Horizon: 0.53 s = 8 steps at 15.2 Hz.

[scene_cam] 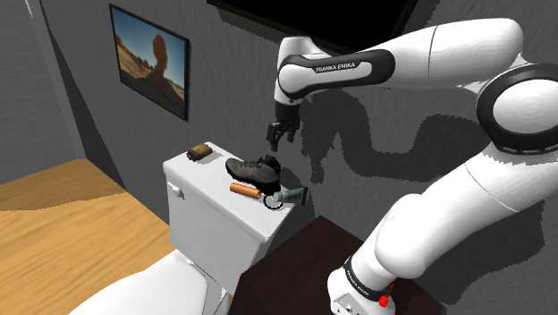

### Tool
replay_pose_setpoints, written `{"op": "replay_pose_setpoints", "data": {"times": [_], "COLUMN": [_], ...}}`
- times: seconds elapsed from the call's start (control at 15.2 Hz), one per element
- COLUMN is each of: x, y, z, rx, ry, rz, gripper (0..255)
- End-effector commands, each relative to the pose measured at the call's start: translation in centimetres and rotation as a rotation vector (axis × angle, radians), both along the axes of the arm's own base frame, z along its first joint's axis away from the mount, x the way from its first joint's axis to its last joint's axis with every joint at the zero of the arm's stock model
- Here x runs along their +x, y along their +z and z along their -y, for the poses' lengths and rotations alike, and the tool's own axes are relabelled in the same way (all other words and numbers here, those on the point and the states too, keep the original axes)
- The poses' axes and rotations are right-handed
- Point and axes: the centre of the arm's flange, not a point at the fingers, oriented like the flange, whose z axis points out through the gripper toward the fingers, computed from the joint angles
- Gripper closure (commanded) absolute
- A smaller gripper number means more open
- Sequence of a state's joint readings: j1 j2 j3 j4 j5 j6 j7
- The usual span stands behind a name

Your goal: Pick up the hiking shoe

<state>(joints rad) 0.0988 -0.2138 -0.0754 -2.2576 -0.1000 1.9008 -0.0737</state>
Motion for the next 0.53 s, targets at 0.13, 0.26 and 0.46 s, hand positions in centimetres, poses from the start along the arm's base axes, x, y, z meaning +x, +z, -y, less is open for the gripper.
{"op": "replay_pose_setpoints", "data": {"times": [0.13,0.26,0.46], "x": [3.9,5.7,8.3], "y": [-3.9,-5.8,-8.7], "z": [-1.0,-1.7,-3.0], "rx": [-0.017,-0.025,-0.038], "ry": [0.093,0.139,0.207], "rz": [-0.016,-0.025,-0.037], "gripper": [0,0,0]}}
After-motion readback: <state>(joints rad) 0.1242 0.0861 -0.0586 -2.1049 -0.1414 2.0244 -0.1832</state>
